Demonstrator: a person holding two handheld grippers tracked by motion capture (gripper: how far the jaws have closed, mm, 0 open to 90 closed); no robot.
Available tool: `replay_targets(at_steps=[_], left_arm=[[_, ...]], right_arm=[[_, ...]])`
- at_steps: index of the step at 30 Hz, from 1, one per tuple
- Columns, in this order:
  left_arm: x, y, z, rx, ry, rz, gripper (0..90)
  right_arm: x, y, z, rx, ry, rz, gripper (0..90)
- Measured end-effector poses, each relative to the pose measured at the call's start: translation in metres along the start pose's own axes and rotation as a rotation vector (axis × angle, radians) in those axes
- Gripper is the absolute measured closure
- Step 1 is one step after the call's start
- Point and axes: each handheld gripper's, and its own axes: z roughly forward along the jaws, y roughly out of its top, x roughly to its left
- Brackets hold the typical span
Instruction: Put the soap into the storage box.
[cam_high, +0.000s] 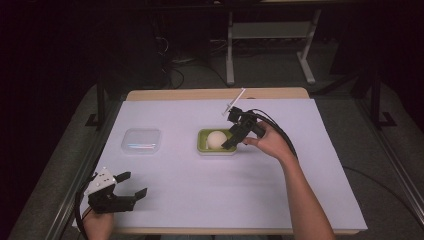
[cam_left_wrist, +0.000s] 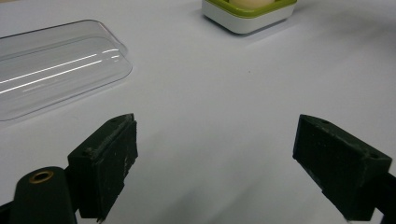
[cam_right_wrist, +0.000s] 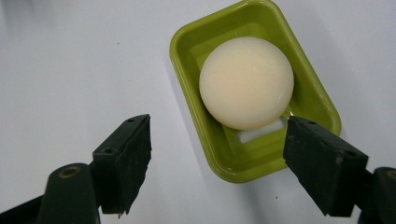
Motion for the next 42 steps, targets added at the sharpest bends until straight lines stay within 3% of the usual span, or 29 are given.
replay_targets(at_steps=[22,28,42], left_arm=[[-0.001,0.001,0.002,0.004,-0.001,0.01,13.0],[-0.001,0.001,0.002,0.001,0.001,0.005,13.0],[-0.002,0.001,0.002,0.009,0.003,0.009,13.0]], right_arm=[[0.01,-0.026,-0.008,-0.04,0.0,0.029,20.8],[0.021,-0.026,-0.011,-0.056,0.006,-0.008,20.5],[0.027,-0.048,-0.012,-0.069,-0.001,0.012,20.0]])
